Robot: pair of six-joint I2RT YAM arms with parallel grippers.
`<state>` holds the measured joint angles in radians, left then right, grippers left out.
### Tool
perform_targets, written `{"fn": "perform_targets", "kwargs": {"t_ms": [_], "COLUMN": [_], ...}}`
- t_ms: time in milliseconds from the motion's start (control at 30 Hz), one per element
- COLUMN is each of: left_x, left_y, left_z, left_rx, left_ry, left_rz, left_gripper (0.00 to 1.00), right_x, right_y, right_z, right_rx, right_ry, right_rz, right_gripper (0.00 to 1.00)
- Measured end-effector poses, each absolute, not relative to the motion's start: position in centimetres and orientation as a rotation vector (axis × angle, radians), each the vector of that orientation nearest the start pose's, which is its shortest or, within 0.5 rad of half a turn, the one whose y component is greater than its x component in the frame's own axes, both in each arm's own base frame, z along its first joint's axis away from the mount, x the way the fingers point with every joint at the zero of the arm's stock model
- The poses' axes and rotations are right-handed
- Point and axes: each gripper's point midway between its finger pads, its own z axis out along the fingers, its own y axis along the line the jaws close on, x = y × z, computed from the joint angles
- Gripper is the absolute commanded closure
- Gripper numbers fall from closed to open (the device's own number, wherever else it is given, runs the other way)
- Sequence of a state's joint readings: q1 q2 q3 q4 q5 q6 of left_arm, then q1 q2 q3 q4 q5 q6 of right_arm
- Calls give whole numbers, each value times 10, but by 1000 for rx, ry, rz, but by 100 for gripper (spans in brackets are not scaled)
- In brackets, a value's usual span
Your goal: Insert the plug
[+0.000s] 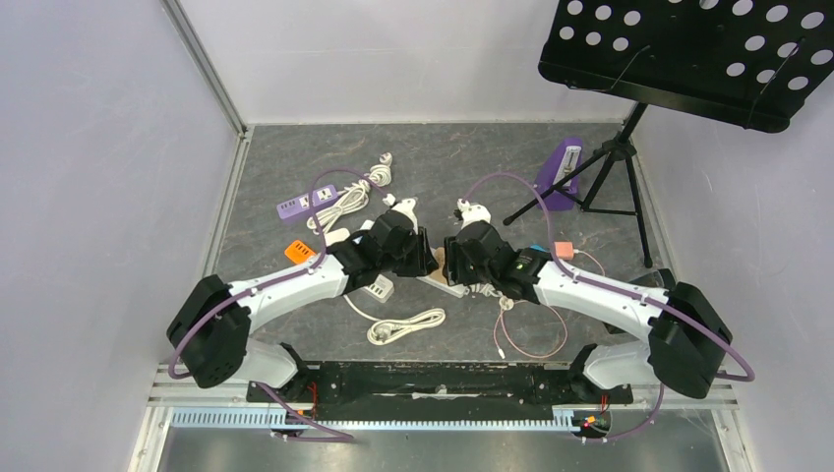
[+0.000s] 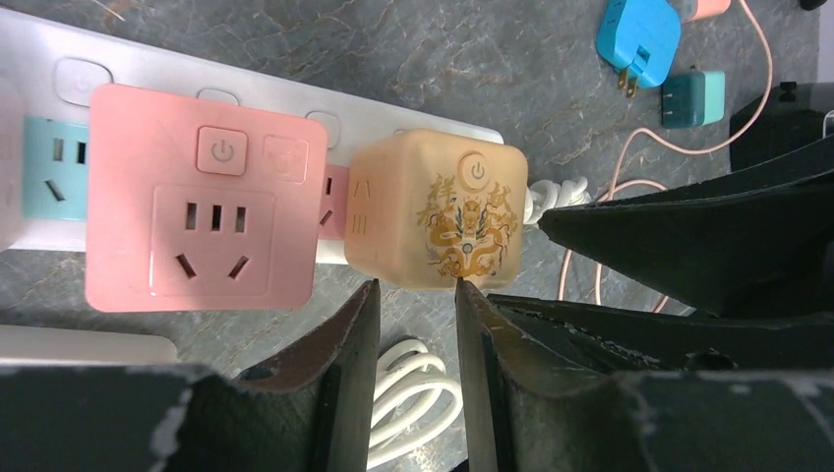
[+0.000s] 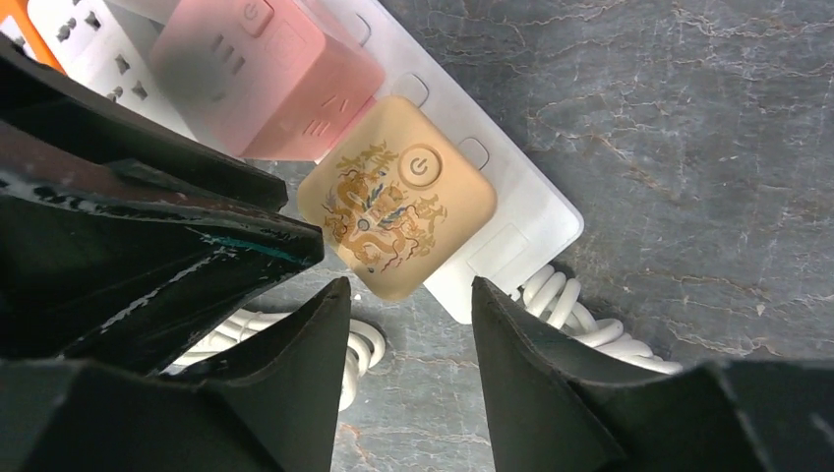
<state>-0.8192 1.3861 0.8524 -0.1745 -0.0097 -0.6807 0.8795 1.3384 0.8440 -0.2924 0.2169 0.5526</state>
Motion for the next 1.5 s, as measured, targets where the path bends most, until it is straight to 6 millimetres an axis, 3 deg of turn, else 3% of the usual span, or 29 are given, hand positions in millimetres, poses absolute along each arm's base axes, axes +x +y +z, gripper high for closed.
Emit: {"fn": "perform_targets", "kwargs": {"t_ms": [133, 267, 433, 567, 667, 800, 900, 1033, 1133, 1267, 1500], "left_x": [240, 237, 235, 233, 230, 233, 240, 252, 256, 254, 249], "left_y": [-298, -303, -305, -303, -297, -293, -293, -296, -300, -301, -301], "left_z": [104, 102, 100, 99, 101, 116, 128, 134, 124, 103, 105], "left_rx": [175, 192, 203, 206, 204, 185, 167, 149, 150, 163, 200], "left_ry": [2419, 2418, 2409, 2419, 2426, 2385, 2350, 2338, 2364, 2425, 2419], "left_rz": [-765, -805, -837, -831, -809, -805, -810, -808, -793, -765, -782], "left_gripper": [65, 66, 60, 51, 47, 48, 51, 55, 56, 63, 76], "right_x": [235, 221, 208, 210, 217, 232, 243, 252, 252, 252, 249], "right_y": [261, 249, 238, 242, 248, 260, 261, 261, 260, 260, 265], "right_z": [97, 72, 51, 60, 81, 118, 131, 126, 115, 105, 102], "right_rx": [-289, -309, -324, -314, -298, -259, -226, -208, -216, -223, -228], "right_ry": [2370, 2426, 2482, 2455, 2406, 2311, 2279, 2291, 2322, 2346, 2333], "right_rz": [459, 431, 408, 437, 474, 531, 536, 503, 475, 455, 505], "right_gripper": [55, 55, 45, 38, 38, 41, 44, 47, 49, 52, 53]}}
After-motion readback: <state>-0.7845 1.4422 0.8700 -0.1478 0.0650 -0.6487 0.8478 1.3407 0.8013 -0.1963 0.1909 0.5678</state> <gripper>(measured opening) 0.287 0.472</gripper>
